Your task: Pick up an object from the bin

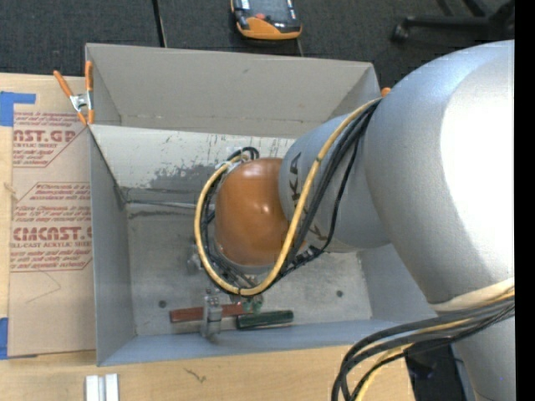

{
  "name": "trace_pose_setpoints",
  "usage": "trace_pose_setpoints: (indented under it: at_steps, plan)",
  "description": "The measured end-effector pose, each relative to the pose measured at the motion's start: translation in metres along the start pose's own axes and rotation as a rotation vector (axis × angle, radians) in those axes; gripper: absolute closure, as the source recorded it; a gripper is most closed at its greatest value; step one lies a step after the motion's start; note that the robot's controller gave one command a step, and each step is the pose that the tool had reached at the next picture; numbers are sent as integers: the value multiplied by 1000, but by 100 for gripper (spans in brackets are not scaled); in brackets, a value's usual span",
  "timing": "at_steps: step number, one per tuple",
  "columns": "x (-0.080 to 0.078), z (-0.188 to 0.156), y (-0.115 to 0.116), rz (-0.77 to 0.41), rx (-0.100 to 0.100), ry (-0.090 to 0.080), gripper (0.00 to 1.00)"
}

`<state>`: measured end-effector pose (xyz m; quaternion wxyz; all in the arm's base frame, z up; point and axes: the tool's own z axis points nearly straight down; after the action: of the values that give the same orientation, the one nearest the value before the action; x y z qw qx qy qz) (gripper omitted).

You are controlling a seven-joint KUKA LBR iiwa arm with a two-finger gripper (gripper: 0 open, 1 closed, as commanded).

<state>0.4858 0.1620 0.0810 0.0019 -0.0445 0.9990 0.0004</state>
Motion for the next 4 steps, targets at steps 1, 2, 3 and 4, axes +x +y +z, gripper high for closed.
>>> trace_pose_setpoints:
  at_steps: [1,2,3,4]
  plan:
    - [4,-15,-4,18,1,5,0]
    - [6,-18,-29,85,1,5,0]
    - [2,12,-17,93,-1,1,0]
    - [6,11,4,153,-1,4,100]
